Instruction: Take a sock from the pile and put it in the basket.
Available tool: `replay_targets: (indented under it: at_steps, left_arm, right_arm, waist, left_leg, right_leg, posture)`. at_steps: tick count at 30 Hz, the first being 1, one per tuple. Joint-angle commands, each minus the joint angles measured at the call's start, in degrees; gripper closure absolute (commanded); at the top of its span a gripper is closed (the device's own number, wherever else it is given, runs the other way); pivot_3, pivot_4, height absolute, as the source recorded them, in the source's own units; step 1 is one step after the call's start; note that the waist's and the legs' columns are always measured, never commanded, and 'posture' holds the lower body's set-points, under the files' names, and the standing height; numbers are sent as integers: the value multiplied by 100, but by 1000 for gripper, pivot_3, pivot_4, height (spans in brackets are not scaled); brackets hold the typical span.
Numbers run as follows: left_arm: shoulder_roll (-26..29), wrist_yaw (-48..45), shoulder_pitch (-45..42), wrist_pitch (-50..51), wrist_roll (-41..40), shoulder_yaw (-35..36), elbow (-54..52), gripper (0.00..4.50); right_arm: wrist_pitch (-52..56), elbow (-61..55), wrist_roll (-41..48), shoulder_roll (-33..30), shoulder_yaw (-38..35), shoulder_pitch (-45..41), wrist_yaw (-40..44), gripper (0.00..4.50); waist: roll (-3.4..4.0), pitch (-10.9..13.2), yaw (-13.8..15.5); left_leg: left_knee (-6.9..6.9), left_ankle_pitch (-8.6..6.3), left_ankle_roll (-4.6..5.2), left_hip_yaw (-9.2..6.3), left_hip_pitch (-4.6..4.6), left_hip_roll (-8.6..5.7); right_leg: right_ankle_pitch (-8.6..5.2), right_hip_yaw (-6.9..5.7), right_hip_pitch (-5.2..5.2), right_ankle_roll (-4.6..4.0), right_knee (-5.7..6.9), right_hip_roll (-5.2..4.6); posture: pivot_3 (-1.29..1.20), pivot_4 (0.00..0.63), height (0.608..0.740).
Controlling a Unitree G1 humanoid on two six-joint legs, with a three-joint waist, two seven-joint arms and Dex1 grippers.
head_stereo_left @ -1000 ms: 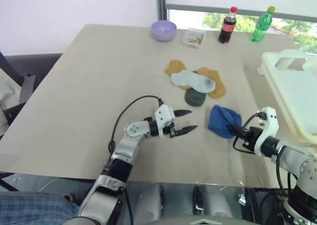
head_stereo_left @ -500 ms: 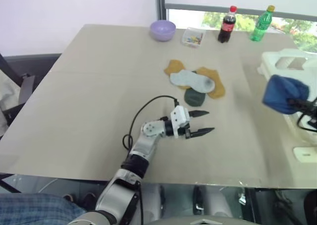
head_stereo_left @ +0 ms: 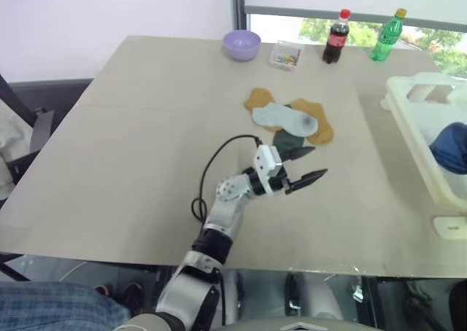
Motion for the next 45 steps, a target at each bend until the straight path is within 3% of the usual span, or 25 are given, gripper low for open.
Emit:
replay_targets:
  at_steps: [1,5,10,15,21,25,27,29,33,37,42,45]
  left_arm:
    - [-79,-102,-80,64,-189,-3,-254,1459]
    - [-34,-206,-49,148,-249,-18,-310,1459]
    - [14,-296,-6,235,-297,-42,-412,1459]
    - [71,-345,30,305,-335,-45,-523,1459]
    - [199,-447,123,399,-347,-78,-696,1459]
    - [265,-481,207,439,-367,-88,-836,1459]
    - [293,-433,270,417,-340,-80,-925,1459]
    - [314,-394,331,448,-341,-81,-1030,1459]
    - [343,-309,430,666,-441,-93,-1414,1459]
    - [506,-177,591,665,-243,-173,-1687,1459]
    - [974,378,874,823,218,-65,-1959,1459]
    - [1322,549,1252,1065,153,106,-2370,1459]
  right_arm:
    - [-337,-45,-170,-332,53,223,175,1863]
    - [-851,-167,-377,-615,453,866,480,46]
    - [-1598,-480,-652,-1089,649,1729,934,46]
    - [-2385,-1398,-274,-1129,481,1986,1815,46]
    - [-2764,-2957,475,-415,957,2289,2268,46]
    - [-3184,-4108,1229,659,1670,2327,2023,46]
    - [-3587,-4508,1178,1234,2209,2706,2060,46]
    - [-4001,-4673,658,1259,2822,3491,2468,46]
    - [-5428,-4189,-656,1122,3857,4740,3179,46]
    - [-6704,-3630,-1491,1015,4198,5222,3595,46]
    - [-8516,-2845,-1795,1335,4134,5385,4063,46]
    - [-8691,-2671,-1424,1507,3983,5376,4138,46]
  waist:
    - [4,-2,-1]
    - [4,-2,-2]
    - [3,-2,20]
    - [4,-2,-26]
    - [2,0,-5]
    - [0,2,-5]
    - [-2,2,6]
    - [-3,3,26]
    - [-1,1,82]
    - [-4,2,-5]
    - [4,-2,-13]
    - [6,-2,-12]
  left_leg:
    - [0,0,0,0,0,0]
    - [0,0,0,0,-1,0]
    - [0,0,0,-2,-1,-1]
    - [0,0,0,-3,5,1]
    - [1,0,0,-10,8,9]
    - [0,0,0,-11,5,6]
    - [1,-1,-1,-10,4,5]
    - [0,0,-1,-15,4,5]
    - [1,-2,1,-14,-3,1]
    - [24,-4,5,-4,14,2]
    - [29,-3,4,-19,20,12]
    - [28,-4,4,-16,18,15]
  right_leg:
    - [-2,0,0,4,0,0]
    - [-8,0,1,13,-1,0]
    - [-10,-4,2,16,-2,0]
    - [-11,6,1,18,-4,3]
    - [-11,-3,3,17,0,16]
    - [-11,3,2,17,-3,11]
    - [-11,4,2,18,-4,10]
    - [-11,-6,7,17,-6,10]
    - [-11,-4,6,16,-13,3]
    - [-14,17,17,10,-5,5]
    - [-15,14,19,8,5,23]
    - [-16,21,14,7,4,27]
  posture:
    - [0,150,736]
    - [0,150,736]
    - [0,150,736]
    - [0,150,736]
    - [0,150,736]
    - [0,150,736]
    - [0,150,736]
    - [0,150,736]
    - [0,150,736]
    - [0,150,736]
    - [0,150,736]
    - [0,150,736]
